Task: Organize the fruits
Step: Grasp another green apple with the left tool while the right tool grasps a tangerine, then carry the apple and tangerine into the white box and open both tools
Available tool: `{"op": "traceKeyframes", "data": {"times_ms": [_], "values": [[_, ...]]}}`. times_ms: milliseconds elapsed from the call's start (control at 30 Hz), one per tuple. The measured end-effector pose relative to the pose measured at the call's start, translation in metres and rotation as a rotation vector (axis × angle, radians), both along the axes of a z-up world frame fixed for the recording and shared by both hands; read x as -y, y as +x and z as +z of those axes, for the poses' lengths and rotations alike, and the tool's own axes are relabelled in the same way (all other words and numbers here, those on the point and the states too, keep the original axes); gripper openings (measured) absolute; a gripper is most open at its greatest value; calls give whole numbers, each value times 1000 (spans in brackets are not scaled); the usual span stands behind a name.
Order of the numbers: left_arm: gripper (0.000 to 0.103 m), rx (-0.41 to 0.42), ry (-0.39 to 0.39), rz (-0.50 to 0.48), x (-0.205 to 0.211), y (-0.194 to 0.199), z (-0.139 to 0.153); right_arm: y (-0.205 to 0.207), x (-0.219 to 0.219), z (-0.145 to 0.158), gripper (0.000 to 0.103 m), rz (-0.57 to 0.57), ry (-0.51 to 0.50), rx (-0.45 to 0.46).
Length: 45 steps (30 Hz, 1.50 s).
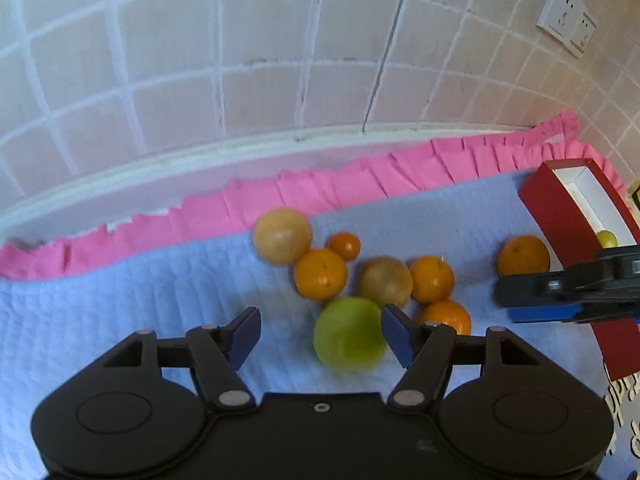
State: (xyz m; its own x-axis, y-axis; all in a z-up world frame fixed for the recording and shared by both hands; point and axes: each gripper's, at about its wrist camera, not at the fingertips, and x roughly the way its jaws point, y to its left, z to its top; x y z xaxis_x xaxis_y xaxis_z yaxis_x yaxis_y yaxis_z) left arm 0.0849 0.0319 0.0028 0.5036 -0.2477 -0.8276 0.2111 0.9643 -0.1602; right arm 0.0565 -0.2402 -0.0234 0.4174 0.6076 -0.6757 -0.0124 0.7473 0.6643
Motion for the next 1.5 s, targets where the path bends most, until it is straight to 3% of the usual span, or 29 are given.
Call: {"op": "traceKeyframes", "data": {"times_ms": [300, 400, 633, 700, 933, 1200, 1500], "values": [[79, -30, -51, -38, 2, -2, -21, 13, -25, -26, 57, 29, -46, -47], [73, -35, -40, -63, 9, 0, -24, 17, -29, -30, 57, 31, -53, -55], [59, -55, -43, -77, 14, 5, -31, 21, -29, -35, 47, 28, -48, -62], [59, -47, -28, -74, 16, 5, -31, 21, -30, -34, 40, 27, -56, -56], [58, -19, -34, -48, 15, 1, -29, 18, -25, -30, 39, 21, -35, -36], [58, 22, -85, 22, 7, 1, -14, 13, -13, -11, 39, 8, -8, 12], [58, 98, -152, 39, 21, 15, 34, 5, 30, 29, 39, -70, 53, 107]]}}
